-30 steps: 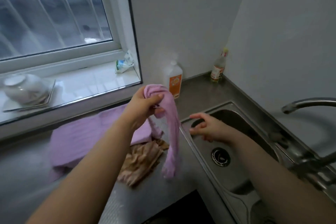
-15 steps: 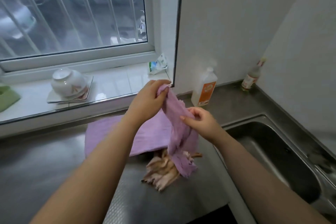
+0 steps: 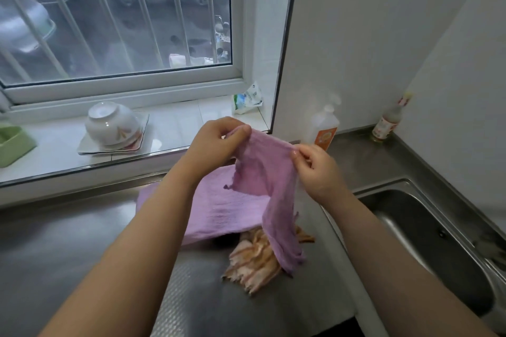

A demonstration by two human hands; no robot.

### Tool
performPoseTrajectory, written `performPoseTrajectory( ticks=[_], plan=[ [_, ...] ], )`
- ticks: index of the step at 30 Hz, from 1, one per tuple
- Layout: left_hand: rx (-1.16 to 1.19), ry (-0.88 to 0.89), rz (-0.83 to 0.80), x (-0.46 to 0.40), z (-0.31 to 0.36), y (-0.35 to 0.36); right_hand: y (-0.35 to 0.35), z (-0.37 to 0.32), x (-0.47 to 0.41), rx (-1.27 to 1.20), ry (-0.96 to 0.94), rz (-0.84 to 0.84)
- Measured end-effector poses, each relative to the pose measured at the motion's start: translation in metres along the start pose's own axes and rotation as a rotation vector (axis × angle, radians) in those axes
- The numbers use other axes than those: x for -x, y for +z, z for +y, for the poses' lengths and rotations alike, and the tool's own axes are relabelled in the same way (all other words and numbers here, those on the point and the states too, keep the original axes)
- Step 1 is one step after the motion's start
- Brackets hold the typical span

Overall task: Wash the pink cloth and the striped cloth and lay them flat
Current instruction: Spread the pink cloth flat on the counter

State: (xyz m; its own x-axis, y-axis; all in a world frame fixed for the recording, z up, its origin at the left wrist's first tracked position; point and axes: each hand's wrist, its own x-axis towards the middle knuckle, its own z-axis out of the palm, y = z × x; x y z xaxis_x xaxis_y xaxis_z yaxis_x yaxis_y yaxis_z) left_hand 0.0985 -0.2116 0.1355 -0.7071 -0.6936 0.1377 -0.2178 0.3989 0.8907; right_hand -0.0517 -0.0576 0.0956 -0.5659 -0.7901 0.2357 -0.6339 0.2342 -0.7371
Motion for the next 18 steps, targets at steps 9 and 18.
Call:
performPoseTrajectory(
  ticks=[9, 18],
  plan=[
    [0.415, -0.082, 0.323, -0.012, -0.016, -0.016, 0.007, 0.024, 0.005, -0.112, 0.285, -0.852],
    [0.756, -0.259, 0.852, -0.008, -0.087, -0.075, 0.016, 0.080, 0.010, 0.305, 0.418, -1.123]
  ],
)
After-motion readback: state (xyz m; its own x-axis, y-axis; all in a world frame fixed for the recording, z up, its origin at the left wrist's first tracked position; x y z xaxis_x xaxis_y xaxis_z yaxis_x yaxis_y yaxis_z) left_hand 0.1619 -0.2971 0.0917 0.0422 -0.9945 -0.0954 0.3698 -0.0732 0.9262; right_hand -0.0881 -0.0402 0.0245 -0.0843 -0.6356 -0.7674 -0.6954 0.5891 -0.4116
